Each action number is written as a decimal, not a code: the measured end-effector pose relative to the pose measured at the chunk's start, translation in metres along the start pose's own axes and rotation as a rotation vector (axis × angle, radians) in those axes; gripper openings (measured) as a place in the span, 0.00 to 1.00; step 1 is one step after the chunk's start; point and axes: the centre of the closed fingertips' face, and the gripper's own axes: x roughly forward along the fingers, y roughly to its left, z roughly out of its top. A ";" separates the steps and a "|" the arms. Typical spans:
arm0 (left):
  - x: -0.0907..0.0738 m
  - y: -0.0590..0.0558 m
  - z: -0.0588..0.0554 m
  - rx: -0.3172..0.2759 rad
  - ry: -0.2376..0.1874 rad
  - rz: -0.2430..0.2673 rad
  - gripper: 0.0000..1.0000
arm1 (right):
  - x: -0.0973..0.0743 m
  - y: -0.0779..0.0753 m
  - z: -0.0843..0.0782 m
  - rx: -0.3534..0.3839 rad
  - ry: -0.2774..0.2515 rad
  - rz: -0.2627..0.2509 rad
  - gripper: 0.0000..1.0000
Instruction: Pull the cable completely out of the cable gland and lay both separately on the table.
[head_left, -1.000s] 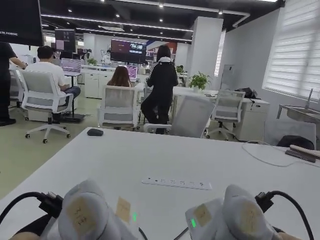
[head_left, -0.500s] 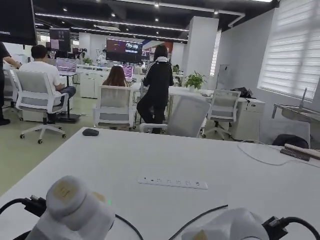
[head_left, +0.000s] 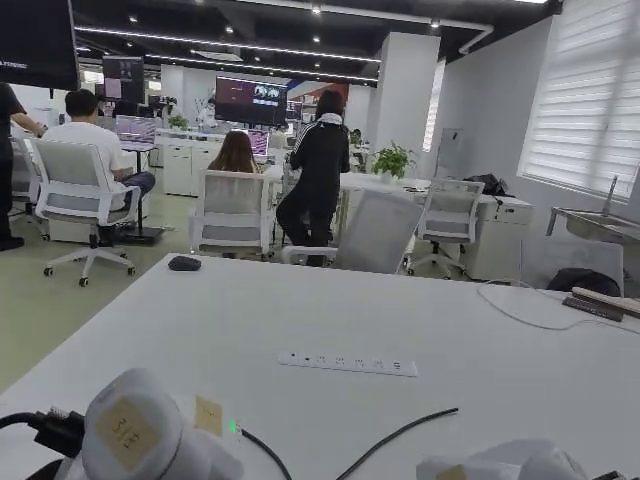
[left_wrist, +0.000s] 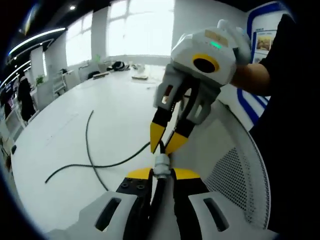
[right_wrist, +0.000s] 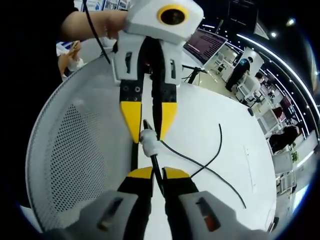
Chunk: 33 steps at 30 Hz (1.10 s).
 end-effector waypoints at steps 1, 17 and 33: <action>-0.001 0.001 -0.001 0.005 0.003 0.006 0.16 | -0.003 -0.002 -0.002 0.012 -0.005 -0.010 0.05; -0.010 0.010 -0.013 0.030 0.049 0.054 0.16 | -0.020 -0.017 -0.045 0.142 0.012 -0.096 0.04; -0.012 0.020 -0.027 0.017 0.087 0.075 0.16 | -0.026 -0.025 -0.108 0.255 0.110 -0.155 0.04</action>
